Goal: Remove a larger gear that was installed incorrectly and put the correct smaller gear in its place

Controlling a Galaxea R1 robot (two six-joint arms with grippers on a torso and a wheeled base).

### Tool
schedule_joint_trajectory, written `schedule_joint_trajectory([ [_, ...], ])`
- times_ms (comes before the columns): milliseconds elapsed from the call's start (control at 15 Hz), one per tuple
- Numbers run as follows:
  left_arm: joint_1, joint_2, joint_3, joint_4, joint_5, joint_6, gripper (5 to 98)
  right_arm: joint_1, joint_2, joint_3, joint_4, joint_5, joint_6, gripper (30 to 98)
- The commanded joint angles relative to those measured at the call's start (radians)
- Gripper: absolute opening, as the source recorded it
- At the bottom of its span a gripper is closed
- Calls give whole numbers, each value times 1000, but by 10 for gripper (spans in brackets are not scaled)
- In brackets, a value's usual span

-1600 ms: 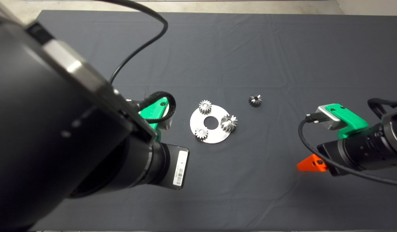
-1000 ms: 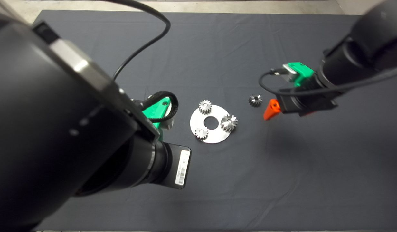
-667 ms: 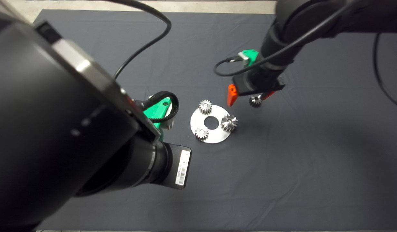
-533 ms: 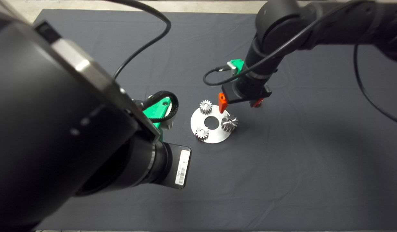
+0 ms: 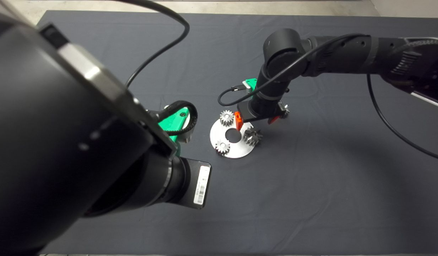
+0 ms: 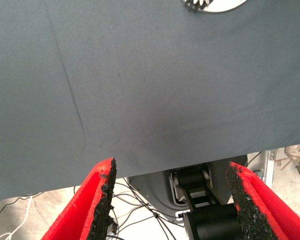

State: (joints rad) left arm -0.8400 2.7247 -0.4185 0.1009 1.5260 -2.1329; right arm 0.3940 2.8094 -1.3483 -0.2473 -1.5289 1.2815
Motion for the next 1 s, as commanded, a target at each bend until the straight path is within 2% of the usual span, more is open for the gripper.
schedule_joint_trajectory([
  [0,-19,10,-7,-6,69,1,546,0,6,-28,-55,-91,-24,887],
  [400,-19,11,-14,-6,69,1,546,-32,11,-37,-59,-91,-25,887],
  [933,-19,13,-14,-6,69,1,546,-38,37,-66,-55,-92,-24,887],
])
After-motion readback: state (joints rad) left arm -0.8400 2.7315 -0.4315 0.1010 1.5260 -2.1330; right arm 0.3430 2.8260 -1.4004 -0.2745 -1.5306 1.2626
